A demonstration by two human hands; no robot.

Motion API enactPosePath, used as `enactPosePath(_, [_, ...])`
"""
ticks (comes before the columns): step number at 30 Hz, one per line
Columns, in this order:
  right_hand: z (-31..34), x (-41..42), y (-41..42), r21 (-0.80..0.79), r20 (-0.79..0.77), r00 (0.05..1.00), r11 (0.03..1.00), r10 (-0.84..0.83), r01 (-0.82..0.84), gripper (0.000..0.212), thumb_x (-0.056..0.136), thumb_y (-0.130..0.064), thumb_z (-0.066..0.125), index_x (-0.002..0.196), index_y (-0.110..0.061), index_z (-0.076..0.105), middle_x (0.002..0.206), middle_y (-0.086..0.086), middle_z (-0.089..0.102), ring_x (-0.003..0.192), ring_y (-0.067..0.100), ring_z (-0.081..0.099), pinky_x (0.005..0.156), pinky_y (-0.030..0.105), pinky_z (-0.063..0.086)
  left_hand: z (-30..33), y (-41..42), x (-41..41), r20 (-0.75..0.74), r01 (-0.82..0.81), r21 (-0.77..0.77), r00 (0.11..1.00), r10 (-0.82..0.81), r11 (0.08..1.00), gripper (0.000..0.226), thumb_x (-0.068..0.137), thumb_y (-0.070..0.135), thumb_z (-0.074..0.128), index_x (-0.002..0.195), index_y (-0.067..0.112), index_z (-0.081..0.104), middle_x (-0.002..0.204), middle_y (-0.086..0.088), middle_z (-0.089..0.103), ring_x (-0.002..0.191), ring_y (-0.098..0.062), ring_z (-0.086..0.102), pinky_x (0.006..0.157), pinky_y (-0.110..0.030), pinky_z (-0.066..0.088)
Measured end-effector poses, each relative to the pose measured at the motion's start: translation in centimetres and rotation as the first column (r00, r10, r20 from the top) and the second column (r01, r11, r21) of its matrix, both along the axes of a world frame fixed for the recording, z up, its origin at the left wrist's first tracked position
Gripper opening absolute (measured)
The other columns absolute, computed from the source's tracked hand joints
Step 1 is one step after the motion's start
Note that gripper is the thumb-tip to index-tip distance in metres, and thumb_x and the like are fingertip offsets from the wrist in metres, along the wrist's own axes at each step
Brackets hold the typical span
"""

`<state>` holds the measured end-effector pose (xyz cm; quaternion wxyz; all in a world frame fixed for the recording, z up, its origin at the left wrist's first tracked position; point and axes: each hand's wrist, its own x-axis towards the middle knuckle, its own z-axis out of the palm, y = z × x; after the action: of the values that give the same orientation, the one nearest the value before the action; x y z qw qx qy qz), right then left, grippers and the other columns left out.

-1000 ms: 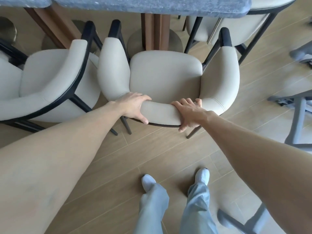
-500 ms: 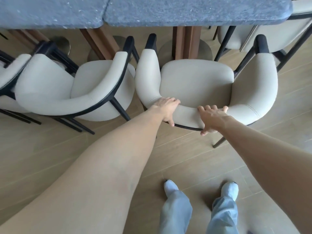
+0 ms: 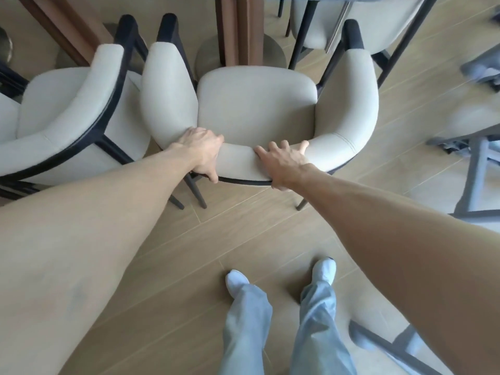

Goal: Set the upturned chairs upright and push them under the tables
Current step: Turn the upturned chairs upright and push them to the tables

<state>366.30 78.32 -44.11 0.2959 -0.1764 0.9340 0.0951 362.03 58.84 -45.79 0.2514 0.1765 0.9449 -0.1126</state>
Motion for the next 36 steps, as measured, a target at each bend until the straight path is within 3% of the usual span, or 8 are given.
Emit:
enactPosePath(12, [0.5,-2.6,-0.3,0.004,0.001,0.997,0.997,0.077,-0.077,0.083,0.077,-0.016,0.082,0.143,-0.021,0.032,0.133,0.011,0.045,0.126,0.034,0.043,0.099,0.073,0.031,1.4,-0.1,-1.2,0.059,-0.035,-0.054,0.998,0.038,0.998,0.089,0.048,0.065,0.089,0.111,0.014,0.054,0.085,-0.005,0.055,0.081,-0.031,0.053,0.069,-0.036,0.046])
enactPosePath(17, [0.1,-2.7,0.8,-0.112,-0.030,0.998,0.992,0.051,-0.054,0.094,0.075,-0.034,0.084,0.149,-0.022,0.027,0.137,0.008,0.047,0.130,0.030,0.043,0.106,0.068,0.026,1.5,-0.6,-1.2,0.125,-0.048,0.012,0.991,0.046,0.999,0.109,0.057,0.070,0.082,0.145,0.021,0.040,0.133,-0.011,0.054,0.126,-0.032,0.050,0.105,-0.043,0.041])
enactPosePath(21, [0.9,-3.1,1.2,-0.321,0.062,0.990,0.936,-0.130,0.143,0.088,0.087,-0.067,0.057,0.153,-0.019,0.025,0.150,0.008,0.044,0.140,0.027,0.038,0.112,0.058,0.024,3.7,-1.0,-1.3,0.321,-0.409,0.389,0.900,0.294,0.826,0.087,0.079,0.073,0.063,0.151,0.031,0.038,0.154,-0.002,0.043,0.135,-0.022,0.045,0.110,-0.033,0.032])
enactPosePath(23, [2.5,-3.4,1.4,-0.541,0.147,0.915,0.745,-0.375,0.392,0.079,0.094,-0.067,0.044,0.154,-0.018,0.029,0.155,0.007,0.041,0.144,0.026,0.036,0.116,0.048,0.025,5.6,0.0,-1.4,0.373,-0.577,0.628,0.812,0.450,0.522,0.067,0.091,0.070,0.048,0.146,0.033,0.046,0.148,0.004,0.051,0.131,-0.014,0.049,0.106,-0.029,0.033])
enactPosePath(25, [5.1,-3.5,1.9,-0.749,0.311,0.759,0.345,-0.572,0.566,0.068,0.099,-0.061,0.042,0.151,-0.018,0.039,0.153,0.004,0.046,0.143,0.021,0.039,0.115,0.034,0.029,8.2,1.9,-1.5,0.434,-0.600,0.784,0.714,0.550,0.160,0.058,0.100,0.062,0.037,0.145,0.027,0.050,0.142,0.004,0.056,0.128,-0.011,0.052,0.110,-0.033,0.035])
enactPosePath(28, [11.0,-3.4,3.9,-0.849,0.489,0.596,-0.189,-0.637,0.494,0.055,0.102,-0.053,0.039,0.144,-0.018,0.050,0.143,-0.004,0.056,0.136,0.013,0.048,0.114,0.029,0.032,13.7,5.4,-1.1,0.533,-0.453,0.844,0.644,0.549,-0.288,0.052,0.107,0.047,0.030,0.147,0.019,0.048,0.145,-0.004,0.055,0.127,-0.013,0.055,0.113,-0.040,0.039])
enactPosePath(31, [17.6,-2.5,7.6,-0.856,0.513,0.589,-0.423,-0.625,0.296,0.052,0.105,-0.046,0.035,0.146,-0.016,0.048,0.145,0.002,0.055,0.134,0.011,0.051,0.118,0.039,0.034,19.4,8.5,0.0,0.515,-0.303,0.844,0.689,0.510,-0.443,0.052,0.108,0.045,0.027,0.147,0.017,0.047,0.145,-0.005,0.055,0.128,-0.013,0.057,0.111,-0.040,0.043])
enactPosePath(36, [26.1,-0.7,15.1,-0.878,0.423,0.621,-0.467,-0.660,0.102,0.052,0.105,-0.044,0.037,0.146,-0.015,0.049,0.143,-0.001,0.059,0.131,0.006,0.053,0.116,0.040,0.038,26.9,13.1,1.7,0.403,-0.182,0.877,0.783,0.474,-0.445,0.059,0.100,0.051,0.031,0.142,0.015,0.052,0.137,-0.005,0.062,0.124,-0.015,0.060,0.103,-0.038,0.050])
